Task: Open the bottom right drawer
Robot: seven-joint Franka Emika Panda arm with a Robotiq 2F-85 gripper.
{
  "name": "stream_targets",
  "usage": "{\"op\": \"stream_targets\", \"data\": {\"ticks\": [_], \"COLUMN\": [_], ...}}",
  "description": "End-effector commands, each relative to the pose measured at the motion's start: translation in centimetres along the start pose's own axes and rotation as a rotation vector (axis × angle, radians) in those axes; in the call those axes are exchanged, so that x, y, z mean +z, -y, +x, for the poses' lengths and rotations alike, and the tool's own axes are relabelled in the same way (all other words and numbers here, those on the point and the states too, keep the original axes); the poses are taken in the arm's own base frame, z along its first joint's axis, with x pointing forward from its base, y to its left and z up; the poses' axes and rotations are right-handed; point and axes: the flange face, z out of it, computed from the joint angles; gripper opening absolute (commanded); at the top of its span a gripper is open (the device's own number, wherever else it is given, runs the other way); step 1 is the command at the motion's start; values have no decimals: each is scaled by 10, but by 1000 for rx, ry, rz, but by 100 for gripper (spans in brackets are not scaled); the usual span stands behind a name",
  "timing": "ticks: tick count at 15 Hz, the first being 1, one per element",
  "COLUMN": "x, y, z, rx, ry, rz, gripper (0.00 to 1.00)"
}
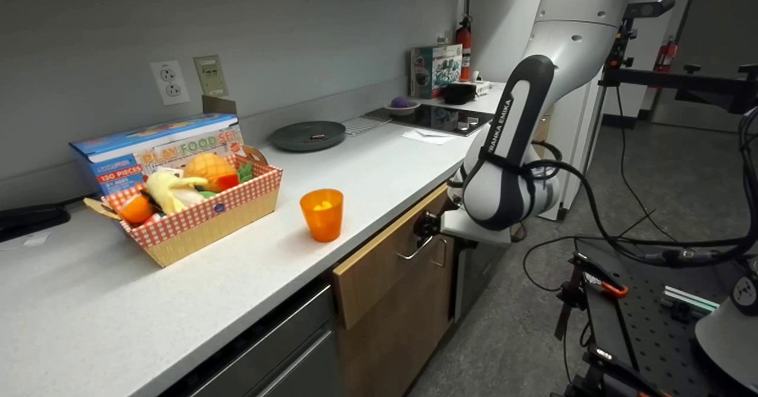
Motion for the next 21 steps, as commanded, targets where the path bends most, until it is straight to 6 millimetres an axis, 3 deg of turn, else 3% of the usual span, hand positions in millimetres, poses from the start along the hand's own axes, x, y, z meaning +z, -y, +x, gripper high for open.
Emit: {"op": "stream_targets", "data": {"ticks": [1,9,10,13,16,17,19,21], "x": [-14,-77,-56,-70,-87,-101,-98,-102], "y": [-20,-53,-26,-22,-4,-10,-1,-6], "z": [-26,-76,-72,-80,-91,-100,-103,-102], "rx": [-6,-105,-129,-200,-306,-348,-415,-482], "ry": [44,-16,-16,-44,-30,-23,-20,-36], "rz": [-24,-68,-73,-107,-108,-110,-113,-129], "gripper": [100,100,100,100,100,100,100,100]}}
